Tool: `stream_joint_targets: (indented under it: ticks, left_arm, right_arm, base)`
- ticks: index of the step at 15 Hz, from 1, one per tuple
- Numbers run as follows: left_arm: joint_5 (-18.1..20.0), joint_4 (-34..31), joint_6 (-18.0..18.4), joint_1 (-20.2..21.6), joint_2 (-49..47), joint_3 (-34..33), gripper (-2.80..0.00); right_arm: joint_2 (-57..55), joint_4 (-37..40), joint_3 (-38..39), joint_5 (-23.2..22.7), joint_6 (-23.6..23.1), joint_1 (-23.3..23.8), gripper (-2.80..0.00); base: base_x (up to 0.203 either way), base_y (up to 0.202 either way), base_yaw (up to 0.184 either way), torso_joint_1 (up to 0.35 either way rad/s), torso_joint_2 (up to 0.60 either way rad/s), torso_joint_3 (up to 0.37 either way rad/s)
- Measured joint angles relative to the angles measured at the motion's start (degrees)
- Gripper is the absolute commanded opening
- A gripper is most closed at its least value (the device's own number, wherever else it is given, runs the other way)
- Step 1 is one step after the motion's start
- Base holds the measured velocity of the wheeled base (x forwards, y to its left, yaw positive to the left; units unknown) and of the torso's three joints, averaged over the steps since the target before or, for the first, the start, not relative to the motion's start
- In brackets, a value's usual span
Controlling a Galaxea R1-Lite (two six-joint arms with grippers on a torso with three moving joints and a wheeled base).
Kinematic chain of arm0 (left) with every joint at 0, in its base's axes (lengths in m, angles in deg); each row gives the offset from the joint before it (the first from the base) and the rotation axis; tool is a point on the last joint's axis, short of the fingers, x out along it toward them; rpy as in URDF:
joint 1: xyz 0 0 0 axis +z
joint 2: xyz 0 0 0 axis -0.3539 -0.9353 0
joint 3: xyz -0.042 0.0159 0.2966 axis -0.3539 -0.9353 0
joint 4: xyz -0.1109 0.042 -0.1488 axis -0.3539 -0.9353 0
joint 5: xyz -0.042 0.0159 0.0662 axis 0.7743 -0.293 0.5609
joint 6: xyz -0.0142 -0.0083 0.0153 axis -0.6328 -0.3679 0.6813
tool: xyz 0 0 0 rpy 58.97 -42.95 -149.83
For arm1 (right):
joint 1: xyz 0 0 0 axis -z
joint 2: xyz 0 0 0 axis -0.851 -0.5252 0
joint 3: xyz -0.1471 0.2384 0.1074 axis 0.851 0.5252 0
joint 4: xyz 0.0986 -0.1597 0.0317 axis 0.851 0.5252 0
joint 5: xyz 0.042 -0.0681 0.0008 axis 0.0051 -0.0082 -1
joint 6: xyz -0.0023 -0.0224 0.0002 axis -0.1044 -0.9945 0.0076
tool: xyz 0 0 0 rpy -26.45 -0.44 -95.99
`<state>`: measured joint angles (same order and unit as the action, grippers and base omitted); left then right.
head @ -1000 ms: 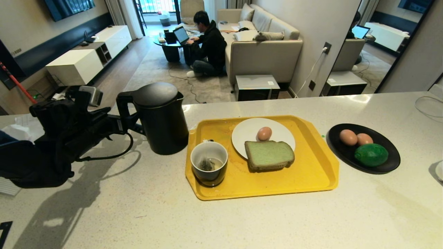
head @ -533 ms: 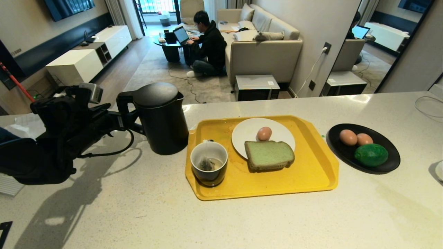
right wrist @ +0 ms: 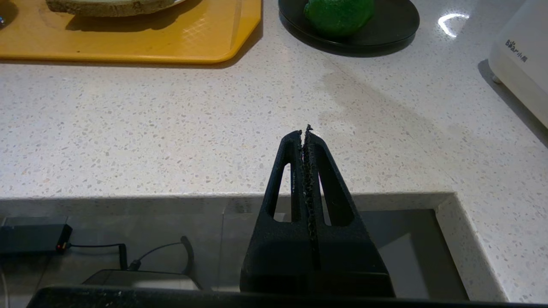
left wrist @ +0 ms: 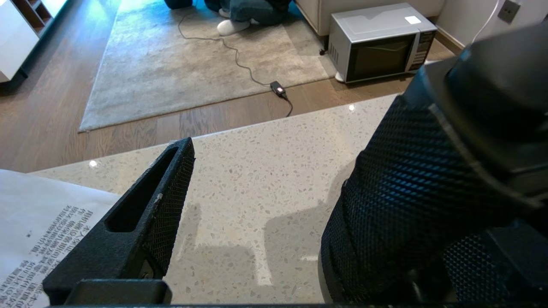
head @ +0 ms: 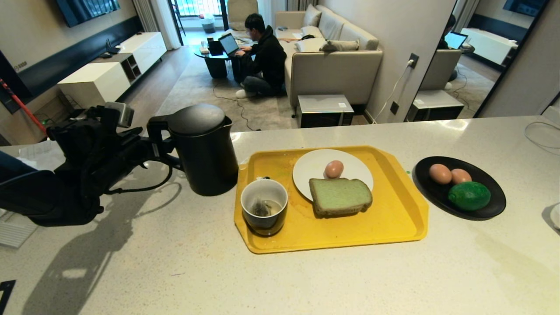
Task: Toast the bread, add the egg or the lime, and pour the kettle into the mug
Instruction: Pick up the kettle
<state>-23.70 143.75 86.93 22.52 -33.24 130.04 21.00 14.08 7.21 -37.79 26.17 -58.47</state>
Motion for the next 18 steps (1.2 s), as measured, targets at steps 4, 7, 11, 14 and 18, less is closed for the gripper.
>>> stream_joint_targets:
  ticks: [4, 7, 11, 14, 18]
  left_arm:
    - [0.02, 0.00, 0.00, 0.02, -0.77, 0.46, 0.00]
    - [-0.03, -0.03, -0.03, 0.02, -0.94, 0.69, 0.00]
    - [0.08, 0.00, 0.02, 0.02, -1.04, 1.11, -2.80]
    - [0.22, -0.02, -0.01, 0.02, -1.04, 1.34, -2.80]
    - [0.28, -0.15, -0.02, -0.04, -0.82, 1.33, -2.80]
  right_arm:
    - [0.00, 0.00, 0.00, -0.02, -0.01, 0.00, -2.80]
    - [0.00, 0.00, 0.00, -0.05, -0.03, 0.00, -2.80]
    - [0.00, 0.02, 0.00, 0.01, 0.00, 0.00, -2.80]
    - [0.00, 0.00, 0.00, -0.02, -0.04, 0.00, -2.80]
    - [0.00, 0.00, 0.00, -0.04, -0.01, 0.00, -2.80]
  base:
    - [0.000, 0.000, 0.000, 0.000, 0.00, 0.000]
    - [0.000, 0.000, 0.000, 0.000, 0.00, 0.000]
    - [0.000, 0.000, 0.000, 0.000, 0.00, 0.000]
    - [0.000, 0.000, 0.000, 0.000, 0.00, 0.000]
    - [0.000, 0.000, 0.000, 0.000, 0.00, 0.000]
